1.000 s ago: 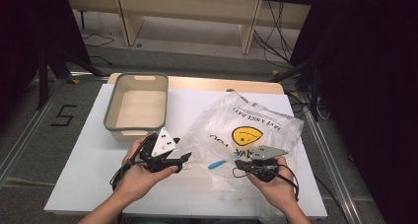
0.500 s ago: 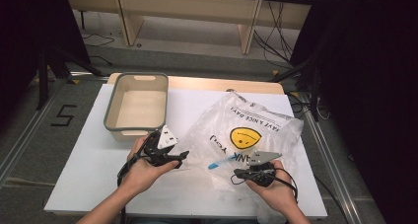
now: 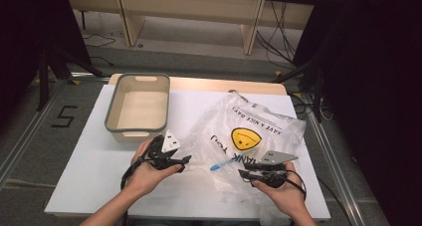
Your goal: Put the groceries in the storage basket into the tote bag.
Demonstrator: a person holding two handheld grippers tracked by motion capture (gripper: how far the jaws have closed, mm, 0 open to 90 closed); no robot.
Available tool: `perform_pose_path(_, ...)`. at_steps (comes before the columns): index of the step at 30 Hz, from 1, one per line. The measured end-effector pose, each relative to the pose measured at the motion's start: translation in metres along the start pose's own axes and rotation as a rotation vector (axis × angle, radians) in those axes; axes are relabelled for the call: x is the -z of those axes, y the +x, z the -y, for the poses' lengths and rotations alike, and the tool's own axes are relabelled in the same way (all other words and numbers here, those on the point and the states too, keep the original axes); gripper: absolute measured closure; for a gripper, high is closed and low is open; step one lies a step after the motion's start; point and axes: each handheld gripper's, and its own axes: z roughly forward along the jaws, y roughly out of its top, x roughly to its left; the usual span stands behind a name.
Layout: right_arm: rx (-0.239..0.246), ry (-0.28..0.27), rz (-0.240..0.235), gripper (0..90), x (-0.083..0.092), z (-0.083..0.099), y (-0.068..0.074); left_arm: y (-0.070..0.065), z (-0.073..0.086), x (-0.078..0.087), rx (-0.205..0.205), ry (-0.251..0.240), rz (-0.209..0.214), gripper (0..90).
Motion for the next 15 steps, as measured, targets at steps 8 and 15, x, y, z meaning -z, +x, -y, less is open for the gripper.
perform_pose_path(8,-0.024,-0.092,0.124,47.2,0.033,0.009,-0.015,-0.001,0.007,-0.002,-0.015,0.007,-0.016,36.5)
perform_pose_path(15,-0.041,-0.096,0.144,45.4,0.042,0.024,-0.020,0.000,0.011,0.000,-0.014,-0.016,-0.031,35.8)
